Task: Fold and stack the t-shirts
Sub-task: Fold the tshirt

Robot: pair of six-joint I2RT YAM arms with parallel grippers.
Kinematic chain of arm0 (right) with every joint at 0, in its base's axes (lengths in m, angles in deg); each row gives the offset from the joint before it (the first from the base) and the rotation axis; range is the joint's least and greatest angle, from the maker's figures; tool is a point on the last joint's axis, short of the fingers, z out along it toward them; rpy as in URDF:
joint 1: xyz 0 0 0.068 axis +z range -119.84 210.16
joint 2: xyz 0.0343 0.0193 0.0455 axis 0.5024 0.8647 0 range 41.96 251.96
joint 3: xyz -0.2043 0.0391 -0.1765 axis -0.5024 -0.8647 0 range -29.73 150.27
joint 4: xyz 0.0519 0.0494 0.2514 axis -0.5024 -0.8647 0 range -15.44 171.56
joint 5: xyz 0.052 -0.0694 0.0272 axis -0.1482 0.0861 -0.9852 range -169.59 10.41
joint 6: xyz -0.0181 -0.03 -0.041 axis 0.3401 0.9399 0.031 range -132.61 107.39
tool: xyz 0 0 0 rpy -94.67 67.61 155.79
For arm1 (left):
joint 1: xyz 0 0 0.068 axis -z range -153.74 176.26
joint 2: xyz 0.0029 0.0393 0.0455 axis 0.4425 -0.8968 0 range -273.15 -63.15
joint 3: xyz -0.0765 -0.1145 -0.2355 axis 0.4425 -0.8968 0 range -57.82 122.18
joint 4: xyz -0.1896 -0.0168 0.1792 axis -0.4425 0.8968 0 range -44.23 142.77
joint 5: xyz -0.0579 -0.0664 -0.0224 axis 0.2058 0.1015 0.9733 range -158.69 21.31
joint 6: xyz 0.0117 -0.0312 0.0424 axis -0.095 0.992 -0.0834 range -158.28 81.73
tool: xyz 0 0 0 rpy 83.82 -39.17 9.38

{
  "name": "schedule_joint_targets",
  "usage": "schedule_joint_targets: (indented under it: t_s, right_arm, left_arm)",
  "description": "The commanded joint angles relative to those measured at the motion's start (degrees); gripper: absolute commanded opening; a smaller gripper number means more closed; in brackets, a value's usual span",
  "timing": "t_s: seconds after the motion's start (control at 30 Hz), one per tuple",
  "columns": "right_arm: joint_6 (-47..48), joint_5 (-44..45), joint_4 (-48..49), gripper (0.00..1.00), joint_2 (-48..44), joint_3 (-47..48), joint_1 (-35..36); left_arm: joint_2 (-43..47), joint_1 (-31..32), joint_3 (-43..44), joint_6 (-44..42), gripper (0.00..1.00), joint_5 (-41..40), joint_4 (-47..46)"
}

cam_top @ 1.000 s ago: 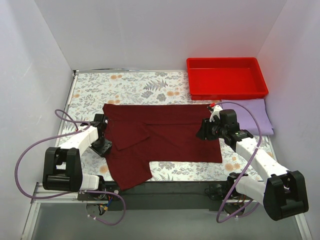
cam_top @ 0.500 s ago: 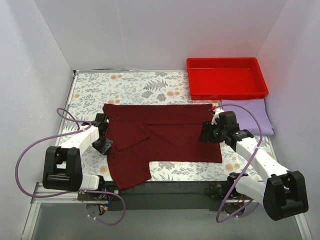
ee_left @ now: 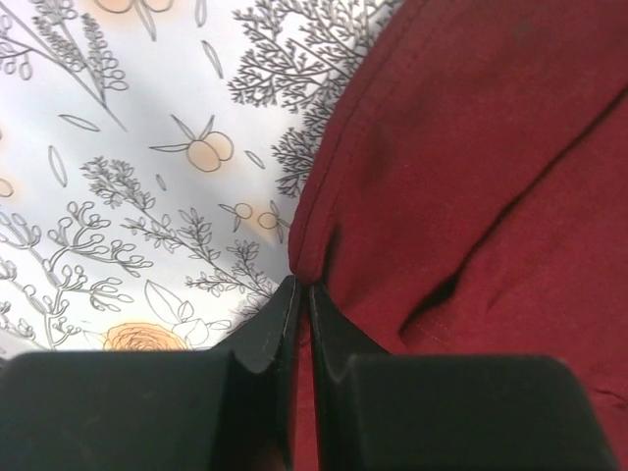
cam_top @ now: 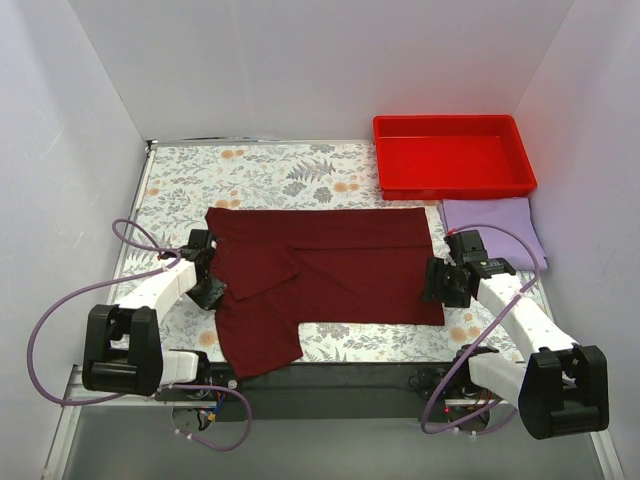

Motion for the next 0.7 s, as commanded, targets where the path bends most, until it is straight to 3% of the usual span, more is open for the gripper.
schedule_joint_targets:
  t_s: [0.0, 0.4, 0.67]
  right_arm:
    - [-3.0, 3.9, -3.8, 0.66, -1.9, 0.1, -1.1]
    - [-8.8, 2.6, -8.3, 0.52, -2.3, 0.1, -3.6]
    - [-11.6, 1.3, -7.1, 0.49, -1.1, -2.8, -4.3]
  left_arm:
    - [1.2, 0.2, -1.9, -1.0, 0.0, 3.5, -4.1]
    - [3.4, 1.0, -1.9, -1.0, 0.0, 3.3, -4.6]
    - [4.1, 1.2, -2.1, -1.4, 0.0, 3.5, -5.0]
